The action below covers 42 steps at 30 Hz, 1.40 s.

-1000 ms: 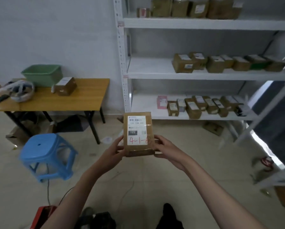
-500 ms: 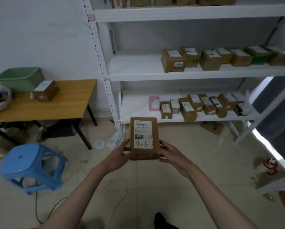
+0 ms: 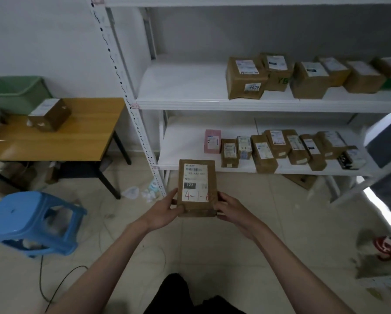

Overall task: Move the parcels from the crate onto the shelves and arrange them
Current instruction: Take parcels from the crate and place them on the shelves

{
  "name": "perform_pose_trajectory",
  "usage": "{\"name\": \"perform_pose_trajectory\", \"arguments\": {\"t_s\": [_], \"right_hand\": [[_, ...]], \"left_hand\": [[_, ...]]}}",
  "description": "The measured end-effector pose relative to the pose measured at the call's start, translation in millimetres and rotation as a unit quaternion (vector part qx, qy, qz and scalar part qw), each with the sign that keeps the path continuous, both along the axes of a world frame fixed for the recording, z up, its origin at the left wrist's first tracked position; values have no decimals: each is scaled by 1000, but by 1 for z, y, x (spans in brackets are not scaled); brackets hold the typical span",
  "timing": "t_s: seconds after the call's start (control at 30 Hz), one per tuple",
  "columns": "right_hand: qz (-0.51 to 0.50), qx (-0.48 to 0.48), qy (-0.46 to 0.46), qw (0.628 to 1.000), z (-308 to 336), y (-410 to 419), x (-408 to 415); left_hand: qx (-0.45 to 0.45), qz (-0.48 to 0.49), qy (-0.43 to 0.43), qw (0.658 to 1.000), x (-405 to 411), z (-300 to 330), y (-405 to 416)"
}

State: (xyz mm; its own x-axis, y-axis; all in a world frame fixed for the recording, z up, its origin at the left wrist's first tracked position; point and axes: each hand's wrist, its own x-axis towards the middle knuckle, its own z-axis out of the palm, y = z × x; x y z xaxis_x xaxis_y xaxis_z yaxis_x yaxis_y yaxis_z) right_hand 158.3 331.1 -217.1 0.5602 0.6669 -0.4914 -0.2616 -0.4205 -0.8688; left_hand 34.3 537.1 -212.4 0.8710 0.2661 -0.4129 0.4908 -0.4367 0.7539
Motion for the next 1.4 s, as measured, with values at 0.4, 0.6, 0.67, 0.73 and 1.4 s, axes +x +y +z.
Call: {"name": "perform_pose_trajectory", "arguments": {"t_s": [0.4,0.6,0.67,0.73,1.4], "right_hand": [[-44,-42,6,998,-54,72,117],[-46,-72,5,996,-101,141,194],[-59,-86,2,995,-124,165,220],[-65,-101,7,993,-146,187,244],[-34,-167,28,985,-378,274,372]], "left_hand": [[-10,-23,7,1000,129,-45,72],[-4,-13,24,1000,207,-107,128],[-16,-7,45,999,233,-129,149],[-30,1,69,997,258,-151,169],[-91,111,113,983,389,-323,252]]}}
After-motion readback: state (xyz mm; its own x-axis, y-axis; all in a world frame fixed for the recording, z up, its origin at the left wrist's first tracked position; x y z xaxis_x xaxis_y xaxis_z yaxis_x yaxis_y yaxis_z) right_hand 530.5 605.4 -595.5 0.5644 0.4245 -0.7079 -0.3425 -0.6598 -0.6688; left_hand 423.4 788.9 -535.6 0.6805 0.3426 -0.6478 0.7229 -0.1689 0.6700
